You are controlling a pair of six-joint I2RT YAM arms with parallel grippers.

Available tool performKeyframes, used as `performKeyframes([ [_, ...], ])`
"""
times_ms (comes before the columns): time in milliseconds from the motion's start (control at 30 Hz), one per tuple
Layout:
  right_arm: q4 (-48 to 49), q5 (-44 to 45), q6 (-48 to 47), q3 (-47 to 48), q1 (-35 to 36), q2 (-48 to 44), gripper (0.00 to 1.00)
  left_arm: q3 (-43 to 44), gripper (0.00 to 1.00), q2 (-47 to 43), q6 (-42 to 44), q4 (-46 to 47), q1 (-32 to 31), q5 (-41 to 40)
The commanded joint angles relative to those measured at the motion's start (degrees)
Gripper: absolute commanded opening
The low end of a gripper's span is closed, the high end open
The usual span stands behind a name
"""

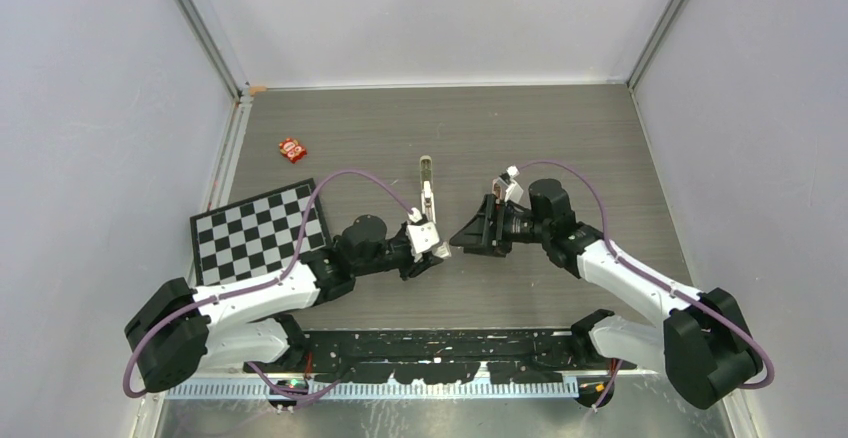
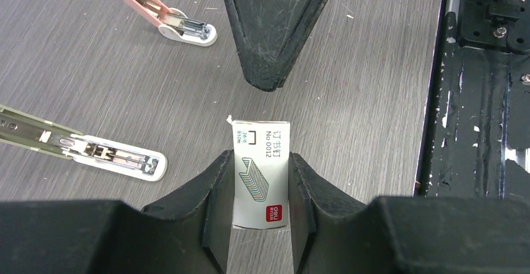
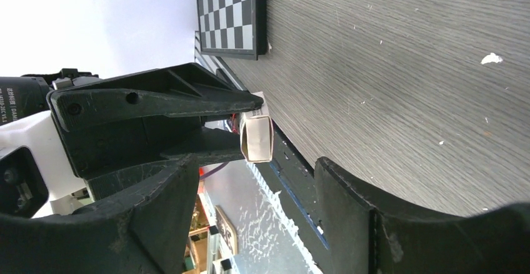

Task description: Load the staples into the stapler

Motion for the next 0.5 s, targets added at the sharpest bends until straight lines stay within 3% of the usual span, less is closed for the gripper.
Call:
performKeyframes([
  [0, 2.4, -0.8, 2.5, 1.6, 0.7, -0.6, 0.72, 3.4, 0.33, 0.4, 1.9, 0.5, 0.0, 0.2],
  [200, 1.7, 0.6, 2.4, 2.5, 2.3, 2.1, 0.71, 3.8, 0.33, 1.1, 1.7, 1.7, 0.0, 1.7],
  [467, 2.7, 1.2, 2.2, 4.1, 4.3, 5.4, 0.59, 4.0, 0.33, 1.8, 1.2, 2.8, 0.0, 3.0],
])
